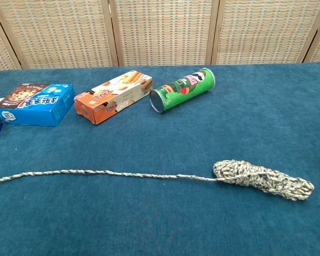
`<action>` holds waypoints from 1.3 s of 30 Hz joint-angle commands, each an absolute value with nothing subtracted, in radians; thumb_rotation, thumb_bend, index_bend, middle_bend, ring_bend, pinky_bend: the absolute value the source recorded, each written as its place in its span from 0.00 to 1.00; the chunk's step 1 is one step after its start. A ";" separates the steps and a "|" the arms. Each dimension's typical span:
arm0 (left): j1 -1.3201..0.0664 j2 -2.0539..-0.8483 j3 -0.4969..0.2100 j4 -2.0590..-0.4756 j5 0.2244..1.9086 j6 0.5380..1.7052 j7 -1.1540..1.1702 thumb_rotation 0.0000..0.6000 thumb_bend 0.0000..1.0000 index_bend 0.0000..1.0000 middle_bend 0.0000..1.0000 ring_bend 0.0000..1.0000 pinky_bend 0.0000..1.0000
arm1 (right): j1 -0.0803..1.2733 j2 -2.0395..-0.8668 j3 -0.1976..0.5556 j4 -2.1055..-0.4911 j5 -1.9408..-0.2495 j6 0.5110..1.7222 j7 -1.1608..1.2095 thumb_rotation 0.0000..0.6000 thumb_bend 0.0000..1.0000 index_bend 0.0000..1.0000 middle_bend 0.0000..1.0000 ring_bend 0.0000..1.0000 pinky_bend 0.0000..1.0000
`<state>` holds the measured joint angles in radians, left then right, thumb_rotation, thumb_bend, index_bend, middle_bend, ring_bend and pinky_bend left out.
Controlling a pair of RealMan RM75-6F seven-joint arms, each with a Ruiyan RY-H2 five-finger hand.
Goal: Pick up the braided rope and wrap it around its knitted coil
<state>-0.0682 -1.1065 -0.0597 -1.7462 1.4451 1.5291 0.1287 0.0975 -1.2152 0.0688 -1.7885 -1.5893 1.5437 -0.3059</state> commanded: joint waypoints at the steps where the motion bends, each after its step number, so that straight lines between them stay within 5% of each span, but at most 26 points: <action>1: -0.069 -1.107 -0.061 -1.744 1.441 1.526 0.129 1.00 0.00 0.00 0.00 0.00 0.00 | 0.098 -1.215 0.067 -1.789 -1.591 1.541 -0.307 1.00 0.00 0.00 0.00 0.00 0.00; 12: -0.074 -1.121 -0.063 -1.745 1.434 1.516 0.162 1.00 0.00 0.00 0.00 0.00 0.00 | 0.167 -1.301 0.043 -1.726 -1.670 1.445 -0.337 1.00 0.00 0.00 0.00 0.00 0.02; 23: -0.101 -1.154 -0.076 -1.734 1.374 1.459 0.226 1.00 0.00 0.00 0.00 0.00 0.00 | 0.324 -1.454 0.070 -1.706 -1.500 1.130 -0.386 1.00 0.00 0.01 0.00 0.00 0.11; 39: -0.110 -1.160 -0.082 -1.730 1.352 1.447 0.233 1.00 0.00 0.00 0.00 0.00 0.00 | 0.358 -1.641 0.104 -1.603 -1.308 1.143 -0.603 1.00 0.00 0.11 0.17 0.13 0.30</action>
<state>-0.1095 -1.1601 -0.0824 -1.7304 1.3523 1.4466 0.2330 0.3590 -1.6341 0.1043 -1.6023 -1.3165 1.1348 -0.5912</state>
